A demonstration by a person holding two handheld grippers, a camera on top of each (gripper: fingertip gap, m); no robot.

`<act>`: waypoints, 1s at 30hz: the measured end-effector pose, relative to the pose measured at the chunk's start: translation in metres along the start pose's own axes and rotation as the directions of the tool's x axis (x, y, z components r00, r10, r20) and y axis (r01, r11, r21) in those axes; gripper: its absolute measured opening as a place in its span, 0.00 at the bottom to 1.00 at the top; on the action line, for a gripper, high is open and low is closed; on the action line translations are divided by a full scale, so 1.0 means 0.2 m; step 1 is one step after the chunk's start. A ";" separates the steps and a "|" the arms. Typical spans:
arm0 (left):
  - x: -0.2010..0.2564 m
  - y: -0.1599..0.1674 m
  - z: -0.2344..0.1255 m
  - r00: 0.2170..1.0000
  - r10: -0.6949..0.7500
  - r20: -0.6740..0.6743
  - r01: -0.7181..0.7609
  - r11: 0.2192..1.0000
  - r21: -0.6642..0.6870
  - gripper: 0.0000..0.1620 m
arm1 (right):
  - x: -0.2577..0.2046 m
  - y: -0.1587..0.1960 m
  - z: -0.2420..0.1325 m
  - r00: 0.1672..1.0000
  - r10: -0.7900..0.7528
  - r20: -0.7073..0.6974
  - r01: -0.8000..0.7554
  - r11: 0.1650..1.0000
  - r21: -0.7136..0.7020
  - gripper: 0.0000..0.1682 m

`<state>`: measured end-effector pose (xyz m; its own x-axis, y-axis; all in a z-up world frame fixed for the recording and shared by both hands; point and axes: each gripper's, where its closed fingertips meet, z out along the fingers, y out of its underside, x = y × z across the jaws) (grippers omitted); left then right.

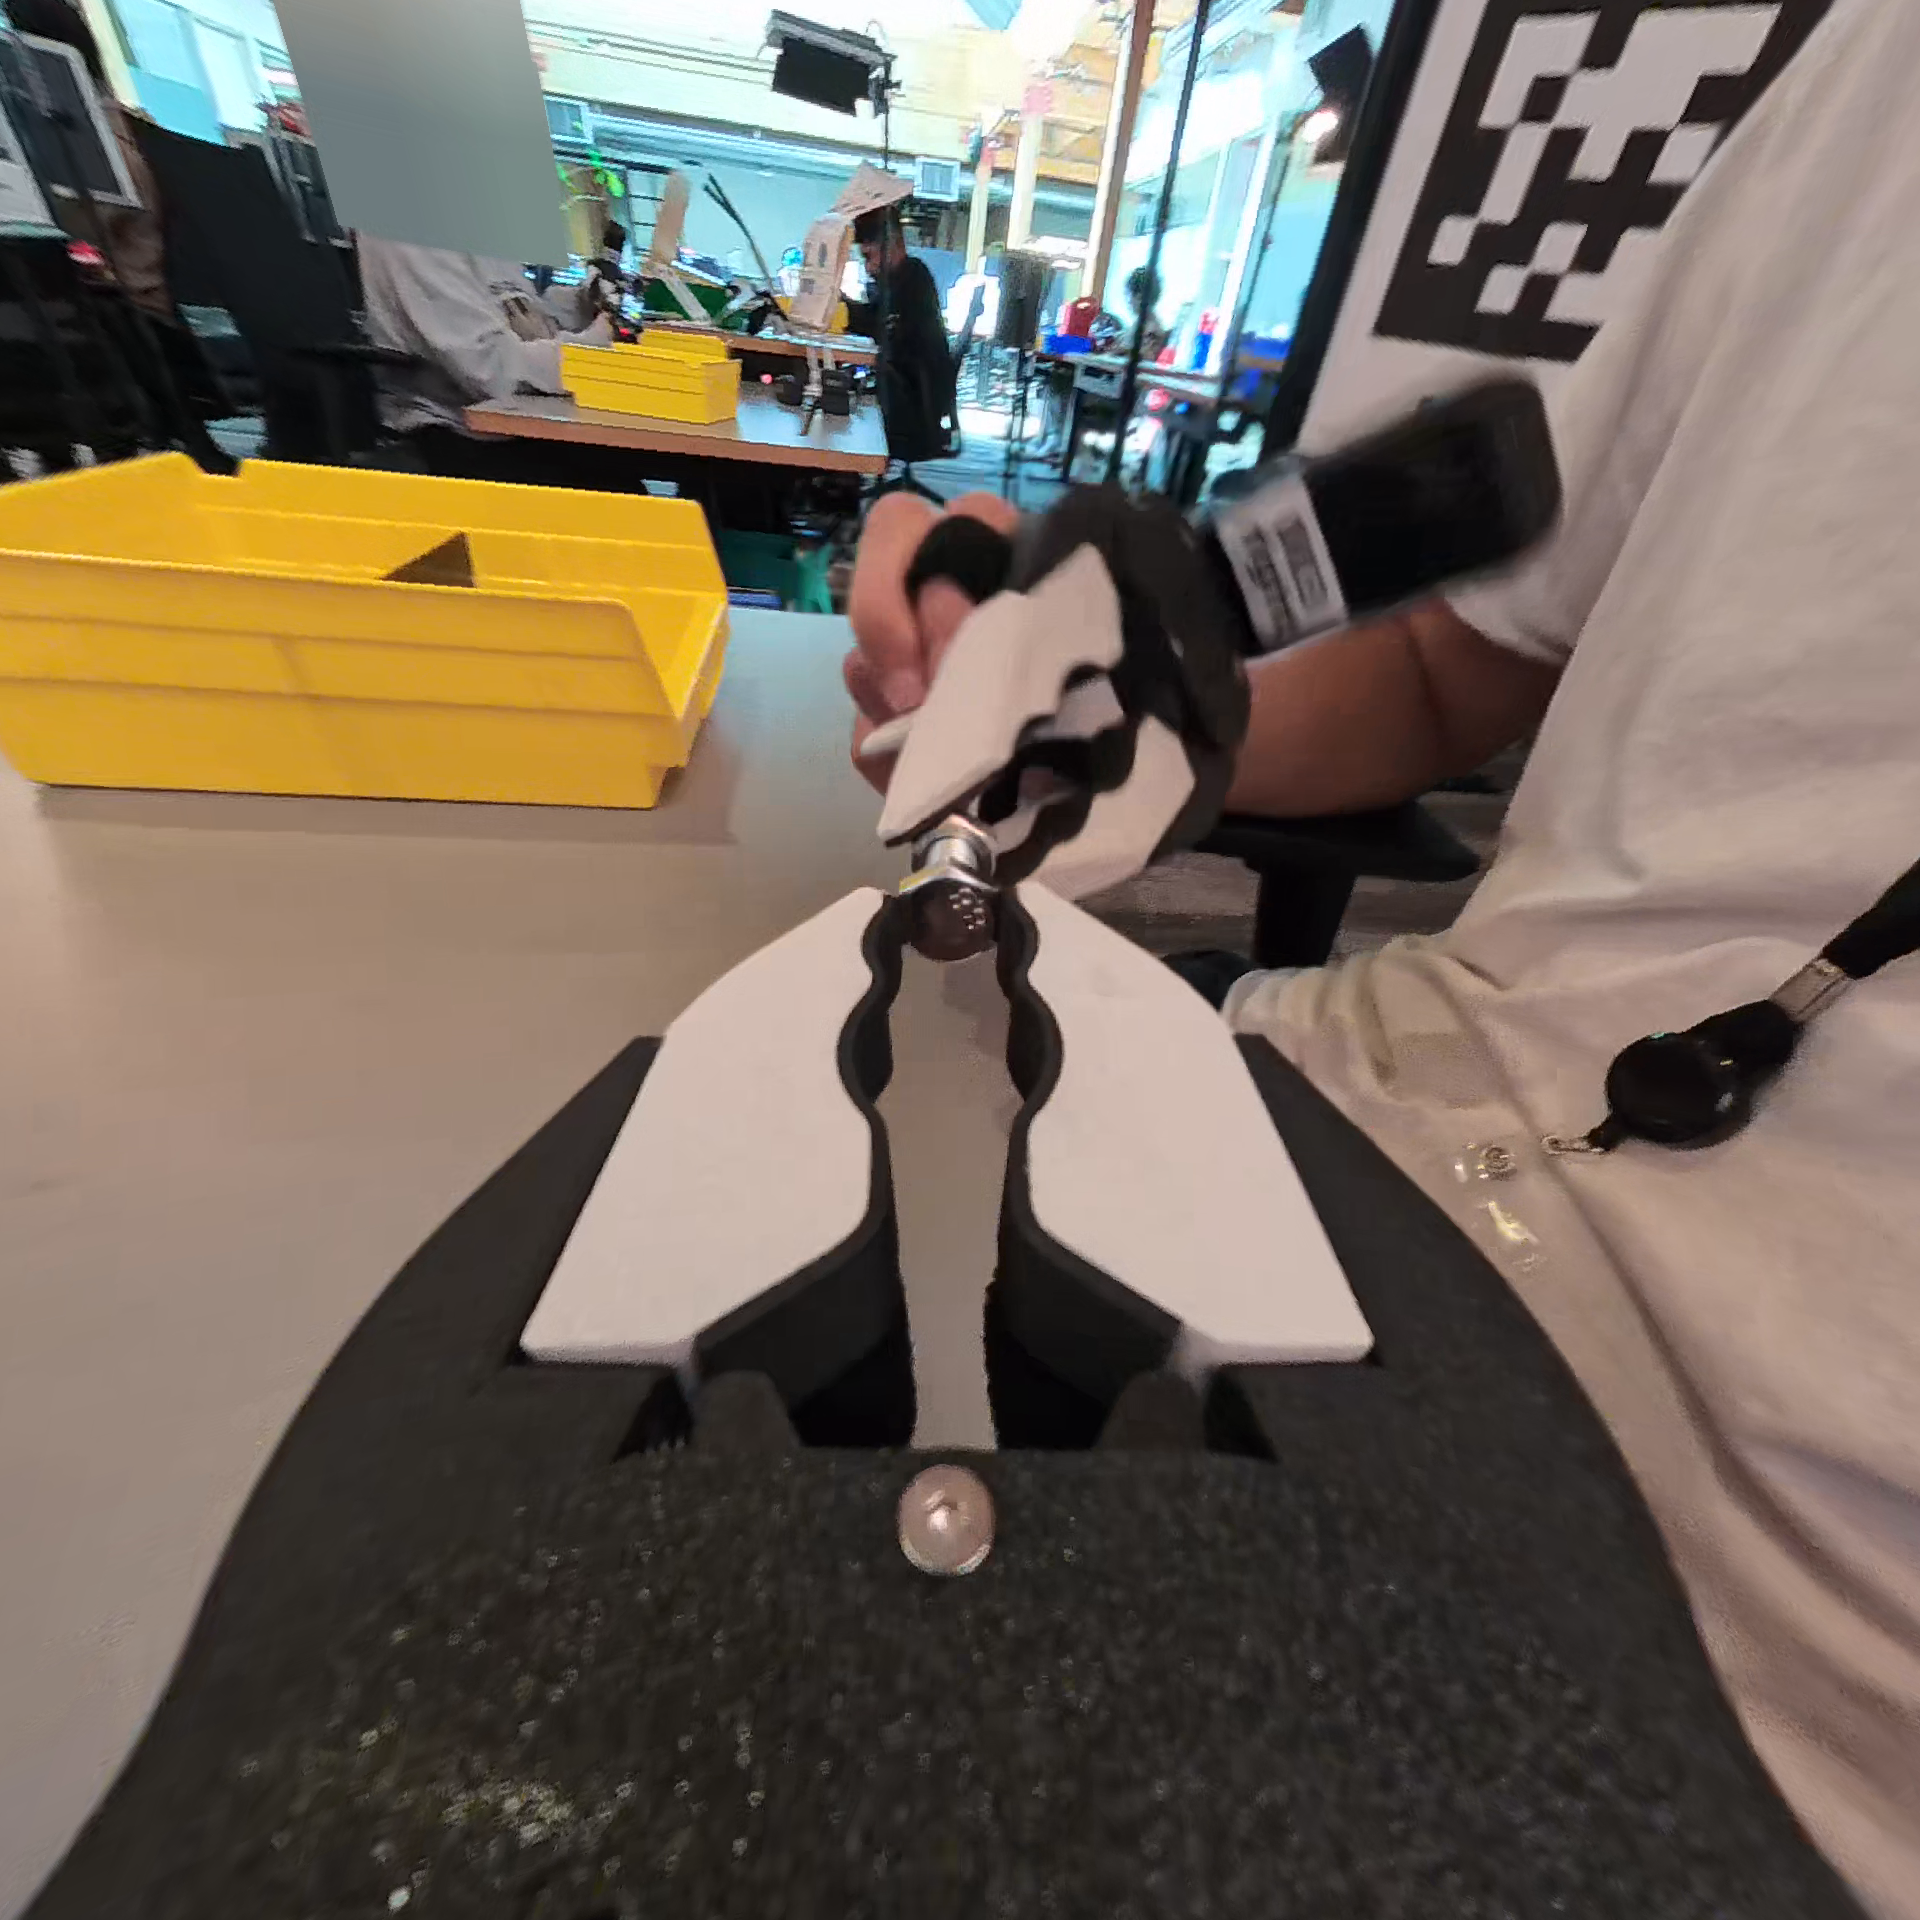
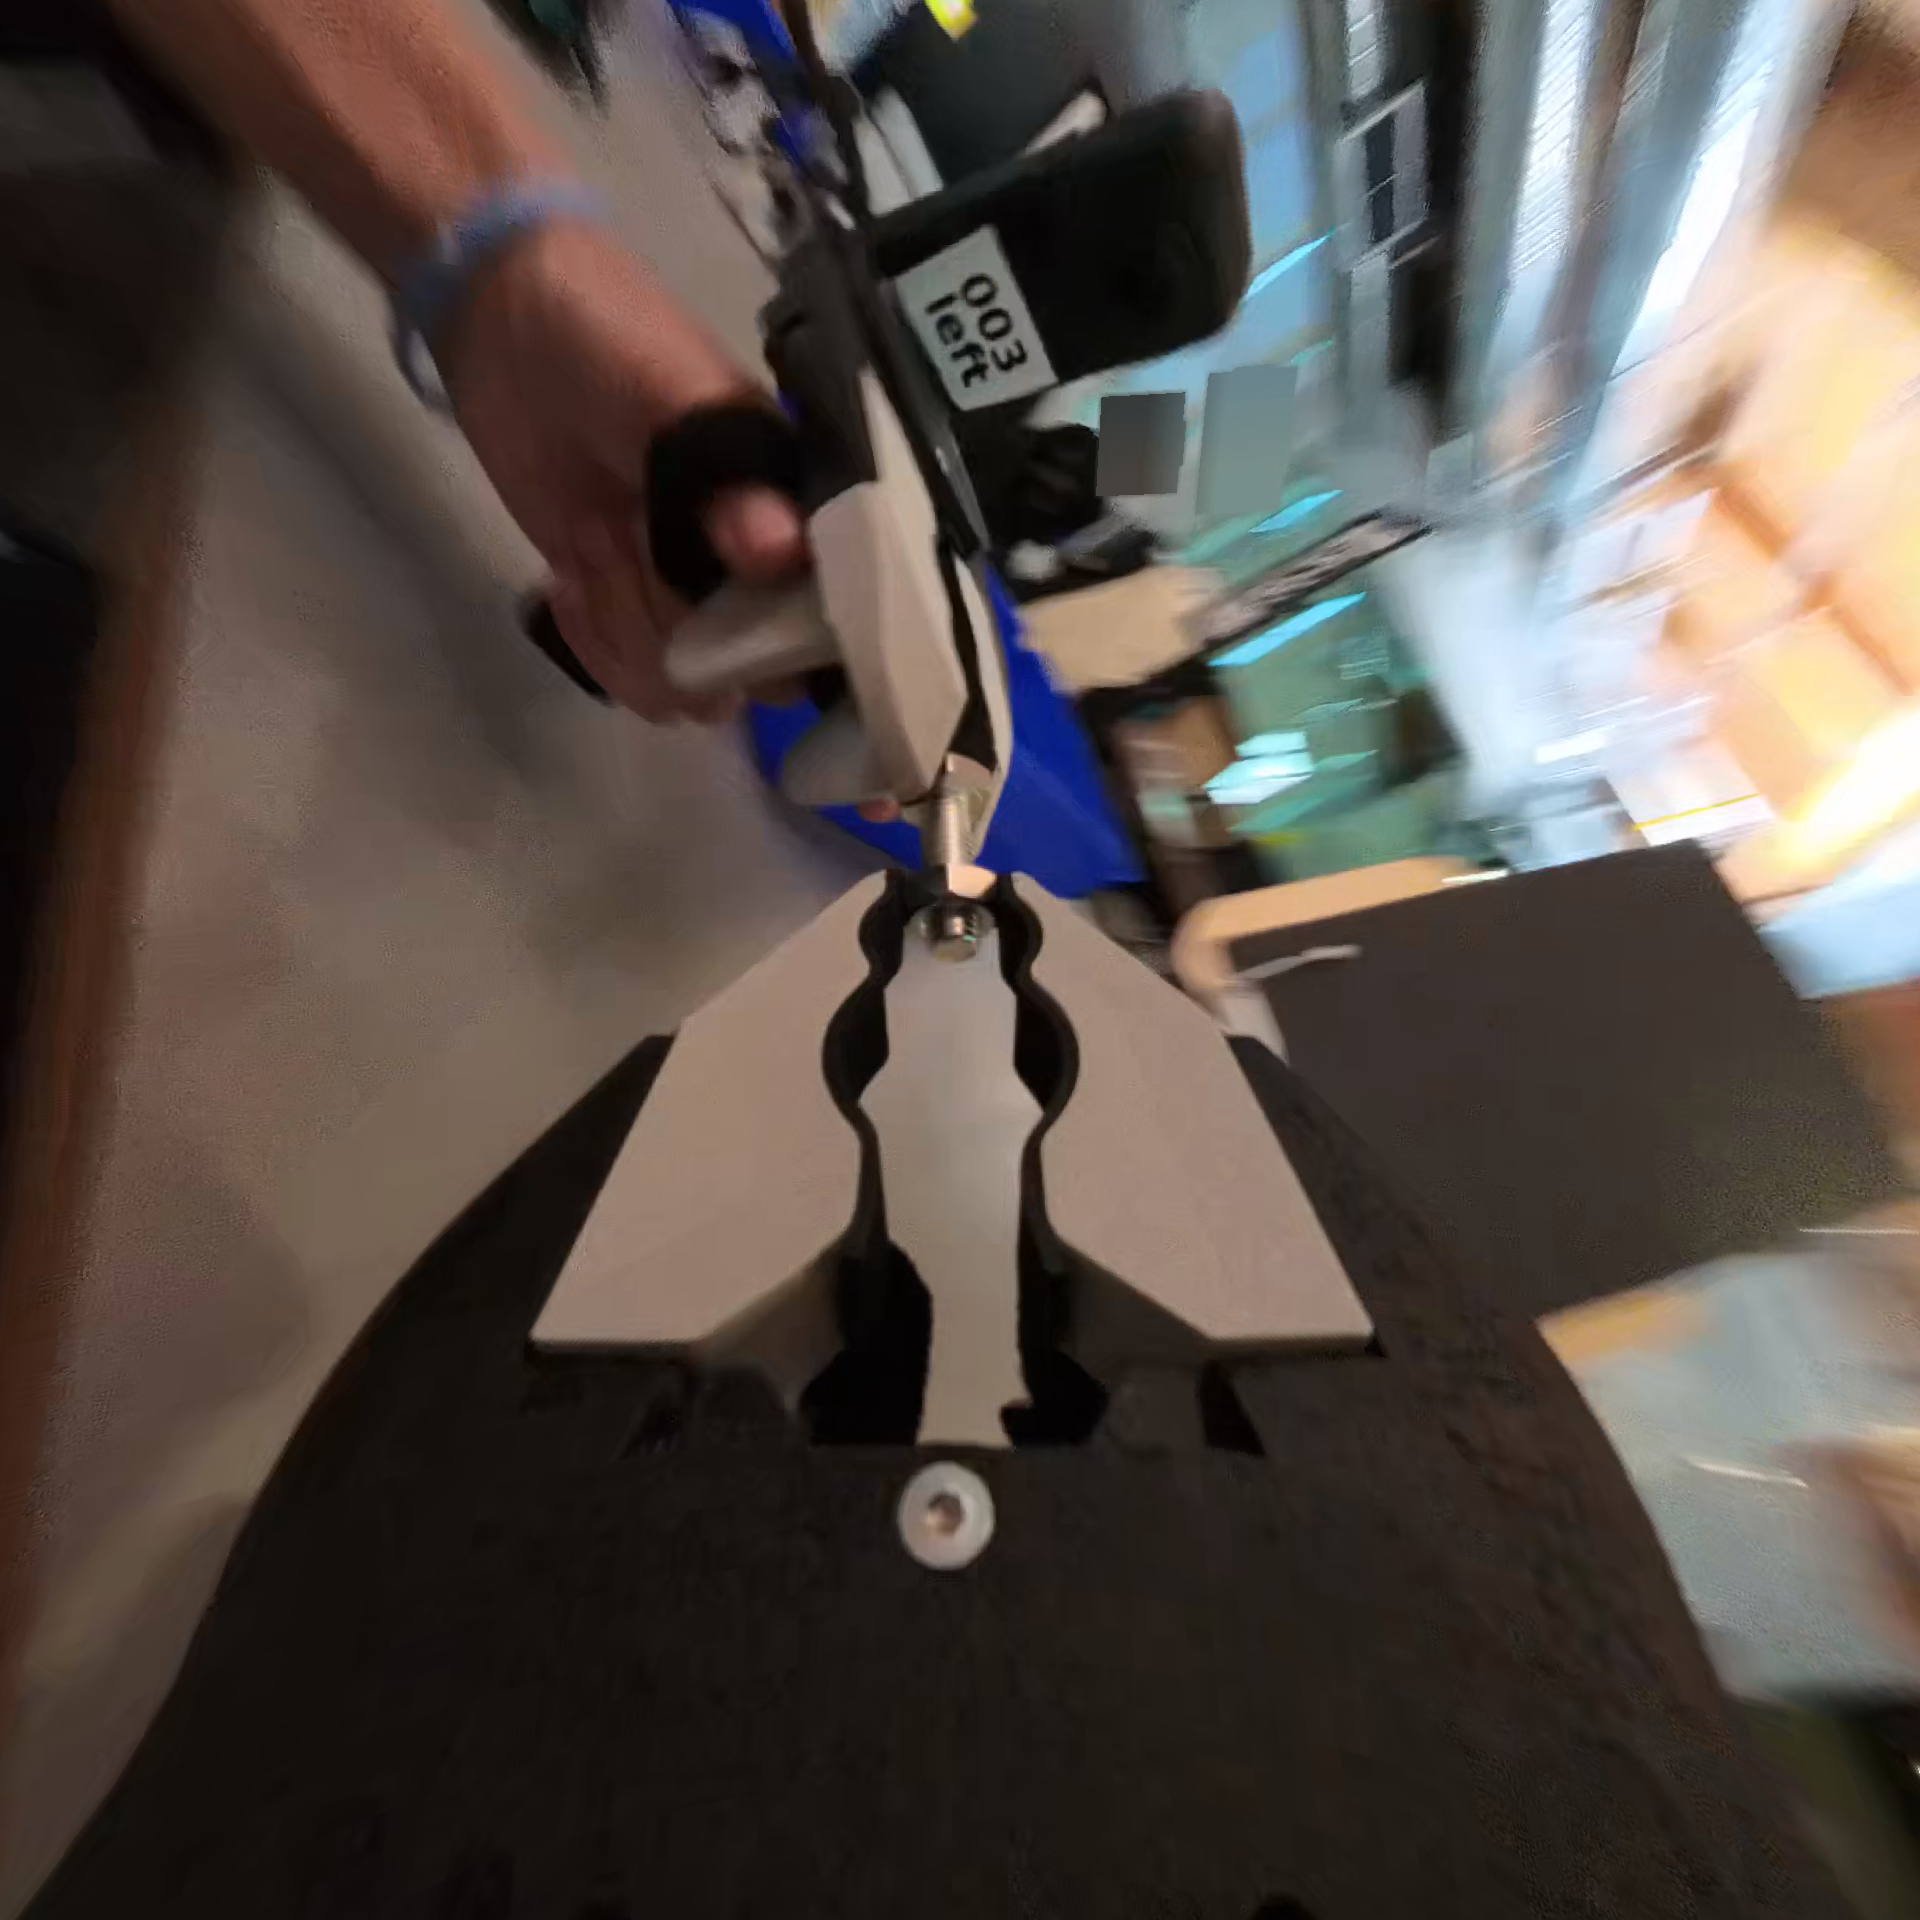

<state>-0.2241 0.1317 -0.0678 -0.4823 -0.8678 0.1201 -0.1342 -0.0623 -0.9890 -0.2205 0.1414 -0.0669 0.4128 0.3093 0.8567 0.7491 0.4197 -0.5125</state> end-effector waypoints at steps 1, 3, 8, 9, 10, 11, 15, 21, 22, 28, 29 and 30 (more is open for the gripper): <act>0.00 0.00 0.01 1.000 -0.014 -0.013 0.014 1.000 -0.006 0.11 | 0.00 0.01 -0.01 0.980 -0.183 -0.081 0.178 0.982 -0.061 0.10; -0.03 0.02 0.03 1.000 -0.017 -0.010 0.017 0.999 -0.029 0.11 | 0.01 0.06 -0.01 0.917 -0.378 -0.126 0.350 0.916 -0.198 0.10; -0.09 -0.04 0.06 1.000 0.012 -0.004 -0.012 1.000 0.018 0.11 | 0.08 0.10 -0.08 0.972 -0.149 -0.181 0.113 0.974 -0.197 0.21; -0.10 -0.05 0.07 0.999 0.032 0.006 -0.032 0.999 0.024 0.11 | 0.11 0.10 -0.10 0.983 -0.006 -0.186 -0.025 0.986 -0.166 0.24; -0.11 -0.06 0.08 0.998 0.054 0.014 -0.054 0.998 0.032 0.11 | 0.13 0.12 -0.11 0.972 0.163 -0.170 -0.186 0.974 -0.132 0.24; -0.12 -0.07 0.08 0.997 0.074 0.017 -0.075 0.996 0.043 0.11 | 0.14 0.14 -0.12 0.931 0.341 -0.133 -0.356 0.928 -0.109 0.26; -0.13 -0.11 0.10 0.987 0.158 0.043 -0.161 0.983 0.084 0.11 | 0.13 0.19 -0.16 0.435 0.894 0.110 -0.893 0.444 -0.071 0.24; -0.13 -0.07 0.14 0.943 0.318 0.094 -0.320 0.947 0.006 0.11 | 0.17 0.20 -0.20 -0.463 0.765 0.447 -0.886 -0.392 -0.247 0.19; -0.13 -0.06 0.14 0.933 0.343 0.107 -0.344 0.939 -0.011 0.11 | 0.15 0.20 -0.20 -0.520 0.724 0.453 -0.854 -0.427 -0.297 0.19; -0.11 0.02 0.15 0.877 0.462 0.133 -0.449 0.886 -0.117 0.11 | 0.07 0.15 -0.13 -0.746 0.491 0.450 -0.666 -0.574 -0.477 0.18; -0.11 0.02 0.15 0.873 0.469 0.134 -0.454 0.882 -0.127 0.11 | 0.05 0.15 -0.12 -0.752 0.493 0.438 -0.659 -0.568 -0.493 0.15; -0.11 0.03 0.15 0.870 0.473 0.137 -0.458 0.879 -0.132 0.11 | 0.03 0.15 -0.12 -0.751 0.506 0.425 -0.660 -0.558 -0.503 0.11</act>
<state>-0.1889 0.1361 -0.0782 -0.3648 -0.8520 -0.3755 -0.0115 0.4074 -0.9132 -0.1838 0.1360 -0.0756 -0.1510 0.3424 -0.9273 -0.4296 -0.8676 -0.2504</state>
